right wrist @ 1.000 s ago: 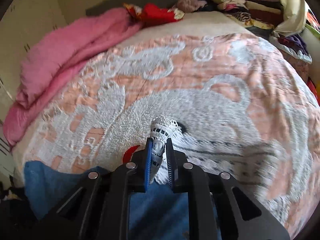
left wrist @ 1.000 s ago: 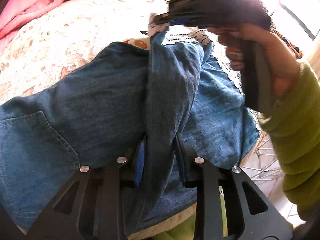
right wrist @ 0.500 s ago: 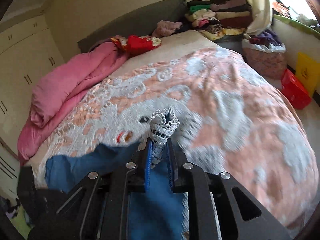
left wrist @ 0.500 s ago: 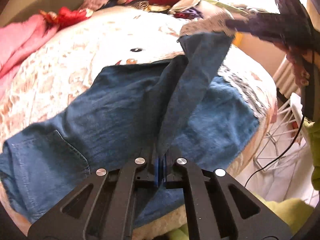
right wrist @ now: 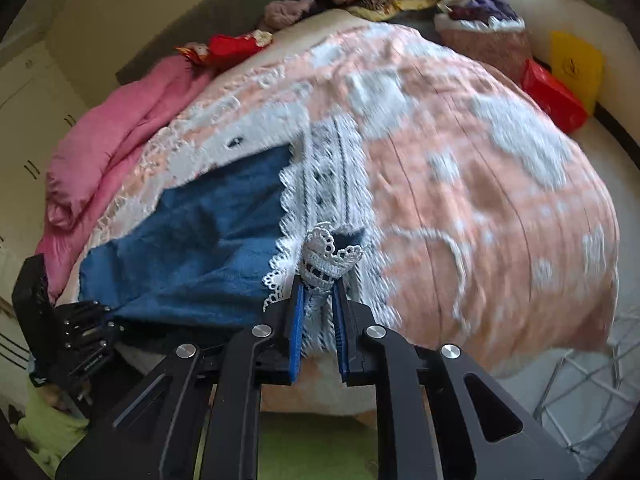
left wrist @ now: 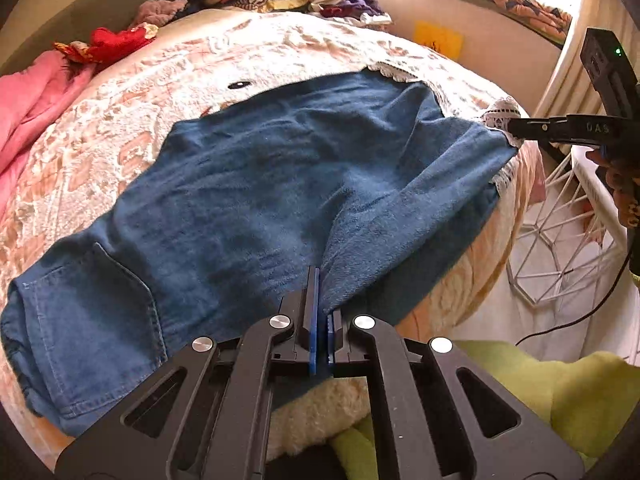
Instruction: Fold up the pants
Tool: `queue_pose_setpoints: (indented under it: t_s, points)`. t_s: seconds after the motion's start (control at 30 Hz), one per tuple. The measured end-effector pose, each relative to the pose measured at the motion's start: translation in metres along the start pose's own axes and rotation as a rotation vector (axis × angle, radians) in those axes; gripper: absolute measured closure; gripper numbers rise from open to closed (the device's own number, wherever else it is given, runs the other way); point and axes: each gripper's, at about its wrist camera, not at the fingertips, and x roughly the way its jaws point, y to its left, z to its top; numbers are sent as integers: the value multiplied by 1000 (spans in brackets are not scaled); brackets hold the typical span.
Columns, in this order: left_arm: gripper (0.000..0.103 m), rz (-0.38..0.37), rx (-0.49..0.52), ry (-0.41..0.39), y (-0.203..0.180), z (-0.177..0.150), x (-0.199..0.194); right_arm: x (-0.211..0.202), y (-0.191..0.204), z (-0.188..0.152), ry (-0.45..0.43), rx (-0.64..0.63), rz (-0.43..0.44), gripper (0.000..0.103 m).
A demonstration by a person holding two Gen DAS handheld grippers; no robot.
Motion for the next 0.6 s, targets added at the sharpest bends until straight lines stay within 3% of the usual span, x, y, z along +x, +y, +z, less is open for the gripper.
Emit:
queue_pose_setpoints:
  t_s: [0.27,0.37,0.5,0.6]
  points:
    - [100,8,29,47,-8,-9,10,8,-24,-18,24,96,-8,89]
    - [100,17,34,61,-8,-10,14,6,-31,-23,24,142,-6,81]
    - [100,17,29,63,-8,-11,15,-4,-33,-21,-22,130,-16,77]
    - [100,20,31,63,-8,-11,15,0,-33,-18,-10,127,-5,76]
